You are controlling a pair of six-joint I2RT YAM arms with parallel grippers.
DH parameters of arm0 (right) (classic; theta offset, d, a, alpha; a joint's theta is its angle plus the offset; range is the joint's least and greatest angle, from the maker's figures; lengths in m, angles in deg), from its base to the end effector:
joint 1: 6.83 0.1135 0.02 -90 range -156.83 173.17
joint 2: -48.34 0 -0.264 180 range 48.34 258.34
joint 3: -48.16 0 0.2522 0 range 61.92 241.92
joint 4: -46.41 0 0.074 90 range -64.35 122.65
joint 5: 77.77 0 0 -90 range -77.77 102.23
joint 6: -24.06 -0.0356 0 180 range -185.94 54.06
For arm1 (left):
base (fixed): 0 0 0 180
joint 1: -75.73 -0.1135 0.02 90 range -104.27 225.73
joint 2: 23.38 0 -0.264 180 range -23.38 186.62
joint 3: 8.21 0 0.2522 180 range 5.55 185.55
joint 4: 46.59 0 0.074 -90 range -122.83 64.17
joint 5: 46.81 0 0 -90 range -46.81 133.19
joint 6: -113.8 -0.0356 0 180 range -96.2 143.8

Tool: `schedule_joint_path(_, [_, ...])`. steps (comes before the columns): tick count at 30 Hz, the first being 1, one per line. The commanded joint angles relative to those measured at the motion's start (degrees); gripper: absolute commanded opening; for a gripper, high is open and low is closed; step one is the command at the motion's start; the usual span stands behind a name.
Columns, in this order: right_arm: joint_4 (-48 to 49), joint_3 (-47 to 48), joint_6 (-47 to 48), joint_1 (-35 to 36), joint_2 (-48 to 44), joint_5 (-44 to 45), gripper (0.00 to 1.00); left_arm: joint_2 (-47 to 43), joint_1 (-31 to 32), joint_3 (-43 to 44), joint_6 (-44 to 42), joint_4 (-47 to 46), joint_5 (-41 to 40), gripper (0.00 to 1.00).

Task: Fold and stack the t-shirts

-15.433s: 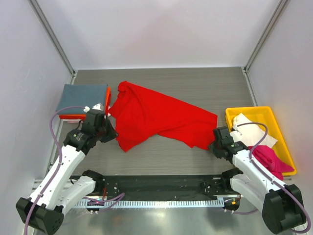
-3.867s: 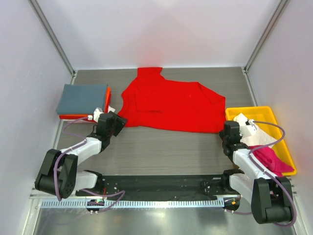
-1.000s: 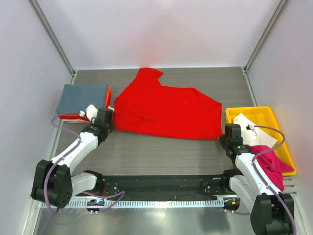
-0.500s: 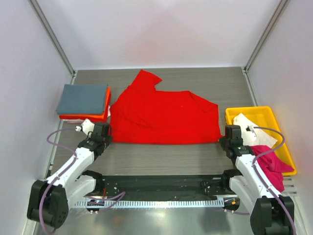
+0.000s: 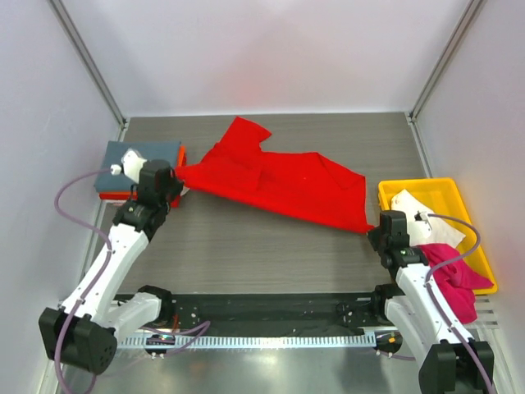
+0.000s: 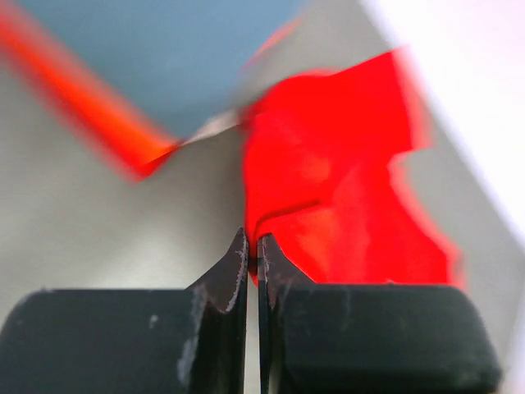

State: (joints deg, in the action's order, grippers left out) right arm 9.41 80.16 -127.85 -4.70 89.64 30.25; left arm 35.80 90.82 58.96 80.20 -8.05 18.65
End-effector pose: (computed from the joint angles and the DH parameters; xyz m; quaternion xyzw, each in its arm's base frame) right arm 0.1454 -0.0056 0.1690 0.5074 0.7657 0.0717 0.3887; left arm 0.2222 -0.0446 0.3212 -0.3979 0.7569 -0.1333 0.5011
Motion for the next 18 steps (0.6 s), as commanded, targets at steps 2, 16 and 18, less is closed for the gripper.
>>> schedule_joint_path(2, [-2.6, 0.4, -0.1, -0.2, -1.0, 2.5, 0.01, -5.4, -2.9, -12.2, 0.2, 6.9, -2.4, 0.00])
schedule_joint_path(16, [-8.5, 3.3, 2.1, -0.4, -4.4, 3.1, 0.01, -20.1, -4.5, -28.5, 7.5, 13.8, -0.5, 0.01])
schedule_joint_path(18, [-10.7, 4.5, 2.3, -0.3, -4.8, 2.6, 0.01, -19.6, -4.5, -29.3, 7.9, 14.0, 0.5, 0.00])
